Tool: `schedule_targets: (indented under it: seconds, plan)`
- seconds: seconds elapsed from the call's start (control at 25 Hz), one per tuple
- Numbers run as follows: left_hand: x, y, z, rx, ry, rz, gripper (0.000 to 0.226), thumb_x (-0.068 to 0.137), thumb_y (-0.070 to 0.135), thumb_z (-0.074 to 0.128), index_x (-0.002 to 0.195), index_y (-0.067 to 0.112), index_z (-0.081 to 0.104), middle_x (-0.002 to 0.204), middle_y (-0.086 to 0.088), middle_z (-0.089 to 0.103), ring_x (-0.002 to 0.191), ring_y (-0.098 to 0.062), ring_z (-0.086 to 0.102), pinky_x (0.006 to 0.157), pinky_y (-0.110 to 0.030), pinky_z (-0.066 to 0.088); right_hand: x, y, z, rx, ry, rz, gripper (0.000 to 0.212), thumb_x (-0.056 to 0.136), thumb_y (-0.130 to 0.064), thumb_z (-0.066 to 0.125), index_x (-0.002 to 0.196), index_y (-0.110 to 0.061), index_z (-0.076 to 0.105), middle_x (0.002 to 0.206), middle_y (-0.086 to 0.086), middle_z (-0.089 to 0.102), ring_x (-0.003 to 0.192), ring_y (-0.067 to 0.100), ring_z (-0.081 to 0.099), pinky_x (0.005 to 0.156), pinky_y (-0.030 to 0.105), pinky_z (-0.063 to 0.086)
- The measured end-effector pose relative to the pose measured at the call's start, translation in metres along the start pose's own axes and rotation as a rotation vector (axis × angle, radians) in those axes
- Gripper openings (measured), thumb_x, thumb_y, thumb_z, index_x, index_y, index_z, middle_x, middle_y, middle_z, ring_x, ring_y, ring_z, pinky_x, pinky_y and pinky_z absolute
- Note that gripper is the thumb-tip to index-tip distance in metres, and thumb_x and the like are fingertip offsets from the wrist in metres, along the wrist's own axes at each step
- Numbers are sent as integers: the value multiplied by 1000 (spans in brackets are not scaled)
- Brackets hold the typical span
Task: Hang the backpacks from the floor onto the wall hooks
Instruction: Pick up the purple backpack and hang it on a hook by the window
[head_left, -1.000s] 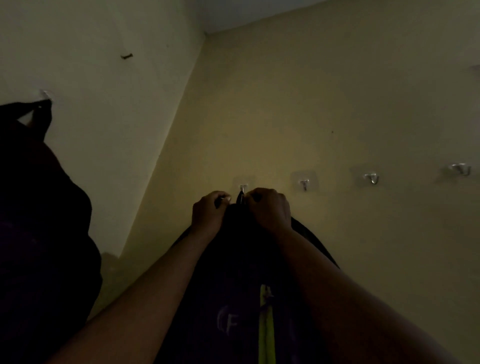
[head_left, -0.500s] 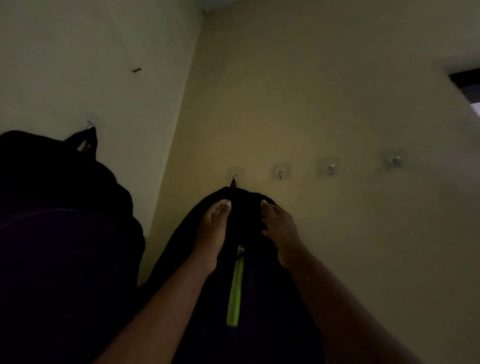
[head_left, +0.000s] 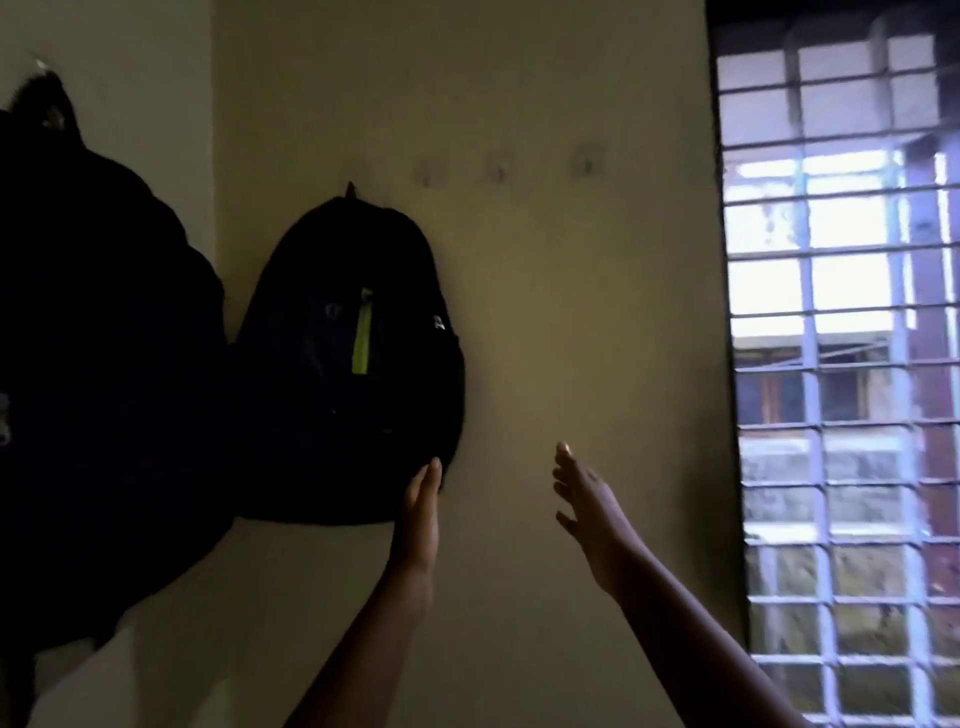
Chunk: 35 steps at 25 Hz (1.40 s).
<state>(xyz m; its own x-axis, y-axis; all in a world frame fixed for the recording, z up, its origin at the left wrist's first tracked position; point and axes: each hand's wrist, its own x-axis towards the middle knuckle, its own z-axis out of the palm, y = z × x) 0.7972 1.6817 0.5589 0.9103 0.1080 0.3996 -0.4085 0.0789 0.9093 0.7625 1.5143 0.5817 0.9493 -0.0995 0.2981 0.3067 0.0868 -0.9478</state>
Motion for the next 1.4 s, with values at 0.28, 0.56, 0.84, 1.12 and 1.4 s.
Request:
schedule_targets:
  seconds: [0.28, 0.56, 0.84, 1.12, 1.4]
  plan:
    - [-163, -104, 118, -12, -46, -274, 55, 94, 46, 33, 144, 25, 29, 154, 2, 31, 140, -17, 30, 106, -29, 23, -130, 93, -144, 46, 120, 200, 48, 97, -35, 39, 141, -15, 39, 149, 3, 39, 139, 17, 34, 110, 33, 27]
    - [-365, -179, 248, -18, -6, -602, 55, 94, 46, 36, 143, 20, 34, 149, -5, 39, 137, -22, 35, 103, -30, 26, -266, 166, -329, -70, 128, 483, 27, 96, -41, 41, 96, -23, 61, 91, -13, 56, 88, 4, 54, 78, 18, 39]
    - [-462, -258, 307, 121, 84, -842, 52, 95, 36, 42, 139, 9, 39, 146, -13, 42, 135, -26, 39, 111, -35, 28, -325, 263, -443, -134, 230, 791, 49, 90, -49, 48, 125, -14, 53, 116, 1, 55, 114, 18, 50, 101, 34, 34]
    - [-492, -411, 336, 266, 127, -1065, 43, 96, 30, 42, 134, 10, 46, 141, -12, 49, 129, -26, 46, 105, -34, 33, -313, 418, -501, -380, 155, 992, 52, 90, -46, 50, 128, -11, 54, 134, 8, 57, 125, 23, 51, 105, 34, 37]
    - [-568, -683, 343, 348, 217, -1234, 36, 95, 25, 45, 126, 9, 52, 132, -11, 56, 116, -23, 53, 90, -24, 33, -347, 723, -544, -833, -310, 941, 56, 87, -39, 58, 134, -9, 47, 137, 15, 51, 128, 29, 47, 104, 33, 36]
